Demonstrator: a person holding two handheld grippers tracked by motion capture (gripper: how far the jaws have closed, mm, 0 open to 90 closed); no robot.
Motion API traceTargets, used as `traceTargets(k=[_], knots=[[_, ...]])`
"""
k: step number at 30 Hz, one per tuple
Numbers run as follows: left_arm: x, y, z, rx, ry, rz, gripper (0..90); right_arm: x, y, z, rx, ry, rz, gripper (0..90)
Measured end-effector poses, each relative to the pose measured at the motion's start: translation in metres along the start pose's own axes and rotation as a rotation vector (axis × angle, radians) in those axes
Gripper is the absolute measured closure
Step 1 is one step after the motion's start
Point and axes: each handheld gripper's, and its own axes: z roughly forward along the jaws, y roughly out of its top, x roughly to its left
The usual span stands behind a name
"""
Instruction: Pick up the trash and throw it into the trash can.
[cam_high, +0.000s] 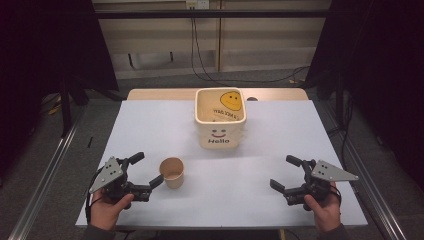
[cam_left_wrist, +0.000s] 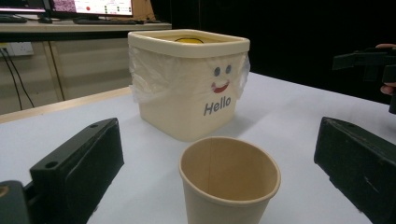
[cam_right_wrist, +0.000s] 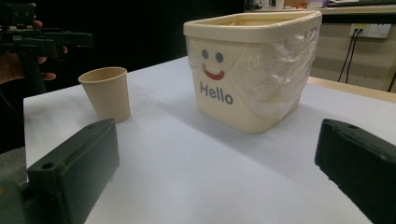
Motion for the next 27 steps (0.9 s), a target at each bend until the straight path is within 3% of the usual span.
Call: traceTargets(k=[14,16,27], knots=[[0.001,0.006,0.0,-0.018,-0.013,-0.032,1.1,0.0,0.0,0.0,0.0,0.006,-0.001,0.0],[0.001,0.009,-0.001,-0.016,-0.013,-0.019,1.1,0.0,0.0,0.0,0.0,0.007,-0.002,0.0],[0.009,0.034,-0.01,0.002,0.003,-0.041,1.8,0.0,0.0,0.0,0.001,0.006,-0.001,0.0]])
